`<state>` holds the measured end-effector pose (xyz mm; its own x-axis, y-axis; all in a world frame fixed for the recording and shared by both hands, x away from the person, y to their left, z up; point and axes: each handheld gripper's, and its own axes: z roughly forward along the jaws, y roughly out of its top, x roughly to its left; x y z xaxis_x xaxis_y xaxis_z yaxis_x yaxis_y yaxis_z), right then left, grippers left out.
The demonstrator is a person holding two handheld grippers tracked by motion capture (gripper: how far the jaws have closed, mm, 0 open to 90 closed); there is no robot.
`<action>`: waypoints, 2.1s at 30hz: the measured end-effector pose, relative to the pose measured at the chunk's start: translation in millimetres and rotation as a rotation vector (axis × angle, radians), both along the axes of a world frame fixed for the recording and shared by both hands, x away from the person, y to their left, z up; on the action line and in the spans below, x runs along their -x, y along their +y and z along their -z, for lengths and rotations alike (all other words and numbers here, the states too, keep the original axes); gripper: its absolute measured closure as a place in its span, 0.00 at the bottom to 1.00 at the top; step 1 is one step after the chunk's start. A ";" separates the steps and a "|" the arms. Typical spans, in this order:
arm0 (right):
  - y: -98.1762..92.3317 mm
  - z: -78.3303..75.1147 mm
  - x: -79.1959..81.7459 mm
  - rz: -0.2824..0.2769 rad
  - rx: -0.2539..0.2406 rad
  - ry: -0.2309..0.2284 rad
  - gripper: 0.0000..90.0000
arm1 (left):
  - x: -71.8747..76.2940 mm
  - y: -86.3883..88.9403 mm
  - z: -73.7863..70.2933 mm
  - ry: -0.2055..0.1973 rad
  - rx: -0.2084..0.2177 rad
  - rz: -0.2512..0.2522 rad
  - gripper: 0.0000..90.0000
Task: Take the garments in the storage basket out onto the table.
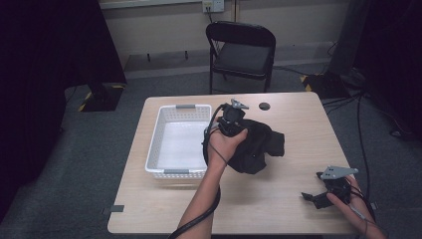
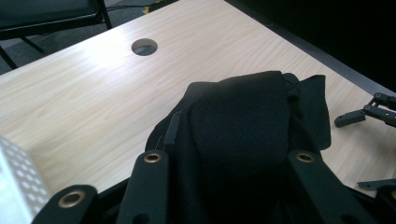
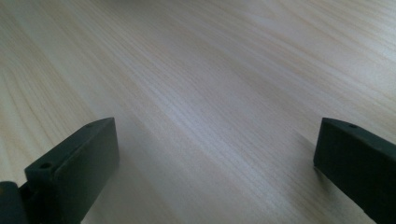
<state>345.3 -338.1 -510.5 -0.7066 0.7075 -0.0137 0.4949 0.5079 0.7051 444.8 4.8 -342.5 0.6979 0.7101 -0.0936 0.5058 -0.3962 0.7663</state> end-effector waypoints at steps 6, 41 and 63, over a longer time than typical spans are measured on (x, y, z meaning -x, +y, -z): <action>0.0 0.0 -0.1 -0.001 0.000 -0.001 0.00 | -1.5 -12.3 10.9 0.012 -0.001 0.011 0.72; 0.0 0.0 0.0 0.000 0.000 0.000 0.00 | -0.8 -60.1 60.8 0.046 -0.059 0.040 0.72; 0.0 0.0 0.0 0.000 0.000 0.001 0.00 | -5.3 -63.3 77.8 0.099 -0.062 0.041 0.69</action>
<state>345.3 -338.1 -510.5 -0.7066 0.7075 -0.0130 0.4953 0.5076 0.7051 450.1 -58.5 -420.2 0.7158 0.6879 -0.1203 0.5605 -0.4632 0.6865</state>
